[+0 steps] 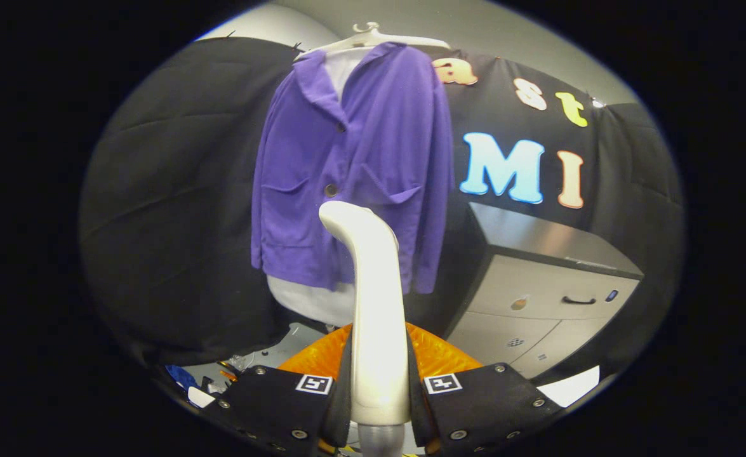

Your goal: Iron the clothes twice with a garment steamer, once on the left side and once on the right side.

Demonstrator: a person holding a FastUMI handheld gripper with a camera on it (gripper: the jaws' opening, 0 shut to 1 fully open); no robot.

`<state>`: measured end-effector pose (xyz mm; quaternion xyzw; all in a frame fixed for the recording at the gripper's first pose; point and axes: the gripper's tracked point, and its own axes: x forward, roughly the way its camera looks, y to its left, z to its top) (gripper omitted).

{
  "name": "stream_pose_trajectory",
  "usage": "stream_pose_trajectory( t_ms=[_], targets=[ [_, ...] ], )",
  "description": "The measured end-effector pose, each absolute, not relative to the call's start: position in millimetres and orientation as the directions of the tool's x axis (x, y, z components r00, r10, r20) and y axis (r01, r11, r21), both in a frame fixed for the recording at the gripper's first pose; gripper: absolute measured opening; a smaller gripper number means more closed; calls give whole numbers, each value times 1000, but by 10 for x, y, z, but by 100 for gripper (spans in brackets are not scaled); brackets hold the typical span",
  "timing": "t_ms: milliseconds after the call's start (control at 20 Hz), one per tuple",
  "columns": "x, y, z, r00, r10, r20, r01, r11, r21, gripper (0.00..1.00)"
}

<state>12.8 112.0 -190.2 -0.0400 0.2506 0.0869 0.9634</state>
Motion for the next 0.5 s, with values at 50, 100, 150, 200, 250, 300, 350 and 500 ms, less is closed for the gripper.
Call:
stream_pose_trajectory(
  t_ms=[50,100,150,200,250,300,350,500],
  targets=[
    [130,946,-1758,874,130,-468,-158,987,-21,38],
    [135,776,-1601,889,109,-444,-125,992,-8,38],
    [169,602,-1435,909,89,-408,-96,995,3,38],
    [203,484,-1298,922,77,-381,-83,997,2,38],
    [222,333,-1128,936,66,-346,-71,997,-2,38],
    [220,222,-977,949,57,-310,-62,998,-4,38],
    [206,109,-818,962,45,-271,-49,999,-9,38],
    [146,-197,-426,983,-7,-184,1,1000,-28,38]
  ],
)
